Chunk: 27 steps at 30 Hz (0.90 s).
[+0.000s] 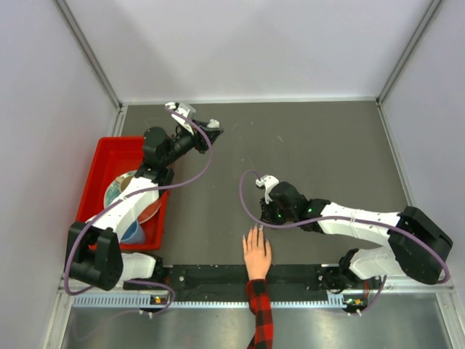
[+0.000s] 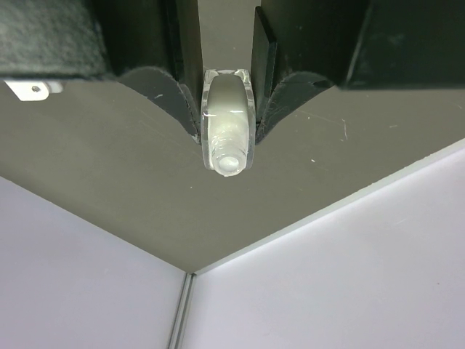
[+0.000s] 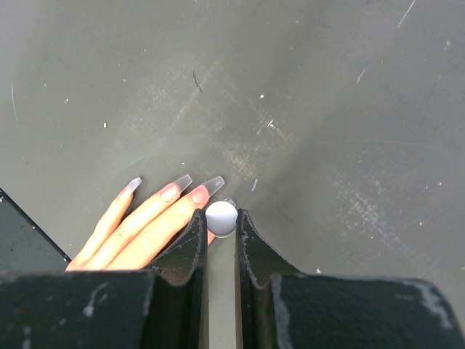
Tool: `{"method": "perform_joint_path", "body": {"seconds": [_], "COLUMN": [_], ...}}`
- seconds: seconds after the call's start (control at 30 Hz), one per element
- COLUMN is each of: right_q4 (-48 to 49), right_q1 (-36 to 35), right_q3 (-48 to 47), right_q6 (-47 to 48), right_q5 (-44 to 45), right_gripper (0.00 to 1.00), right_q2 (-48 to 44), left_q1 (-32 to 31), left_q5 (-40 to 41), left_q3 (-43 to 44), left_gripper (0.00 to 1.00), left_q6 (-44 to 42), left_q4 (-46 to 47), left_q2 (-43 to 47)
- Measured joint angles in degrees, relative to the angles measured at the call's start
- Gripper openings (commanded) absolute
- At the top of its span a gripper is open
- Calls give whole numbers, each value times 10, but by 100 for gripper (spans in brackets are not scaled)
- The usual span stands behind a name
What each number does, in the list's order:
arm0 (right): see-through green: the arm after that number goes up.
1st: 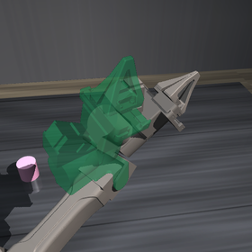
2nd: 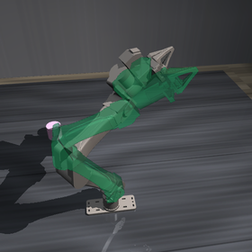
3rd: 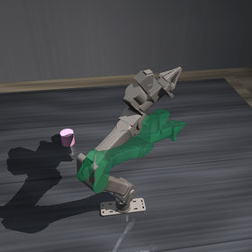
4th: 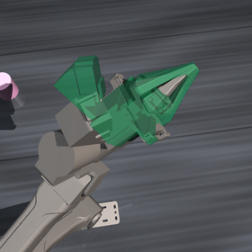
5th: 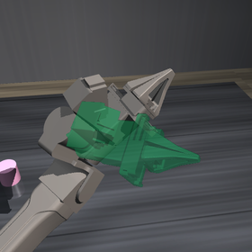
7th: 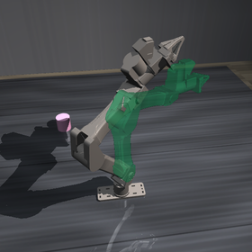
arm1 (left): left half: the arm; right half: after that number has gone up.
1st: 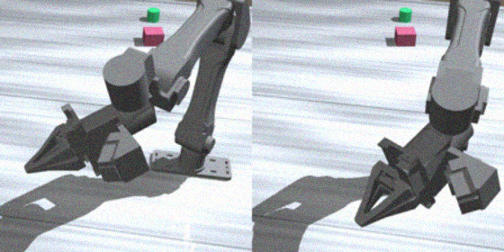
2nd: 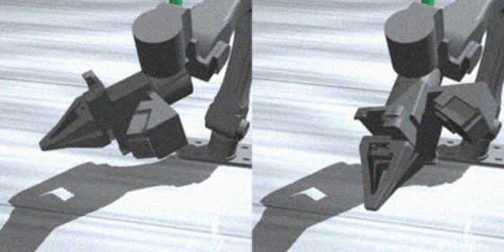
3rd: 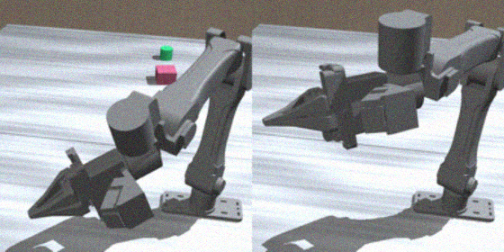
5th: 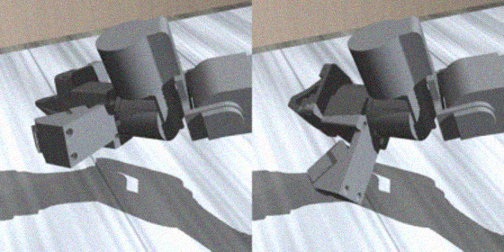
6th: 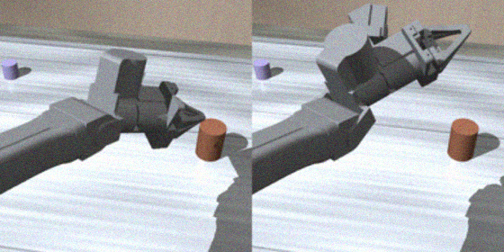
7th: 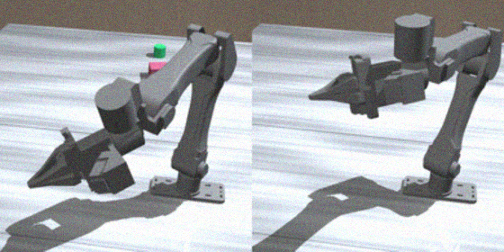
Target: Paint the nails
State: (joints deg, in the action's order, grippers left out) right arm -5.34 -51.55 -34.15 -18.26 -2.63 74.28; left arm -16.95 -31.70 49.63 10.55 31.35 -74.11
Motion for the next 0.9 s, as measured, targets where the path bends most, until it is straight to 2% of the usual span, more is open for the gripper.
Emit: {"method": "perform_joint_path", "body": {"seconds": [0.9], "right_q4": [-1], "right_q1": [0], "right_q3": [0], "right_q6": [2], "right_q5": [12], "right_gripper": [0], "right_q2": [-10], "left_q1": [0], "left_q5": [0], "left_q3": [0], "left_gripper": [0], "left_q6": [0], "left_q4": [0], "left_q2": [0]}}
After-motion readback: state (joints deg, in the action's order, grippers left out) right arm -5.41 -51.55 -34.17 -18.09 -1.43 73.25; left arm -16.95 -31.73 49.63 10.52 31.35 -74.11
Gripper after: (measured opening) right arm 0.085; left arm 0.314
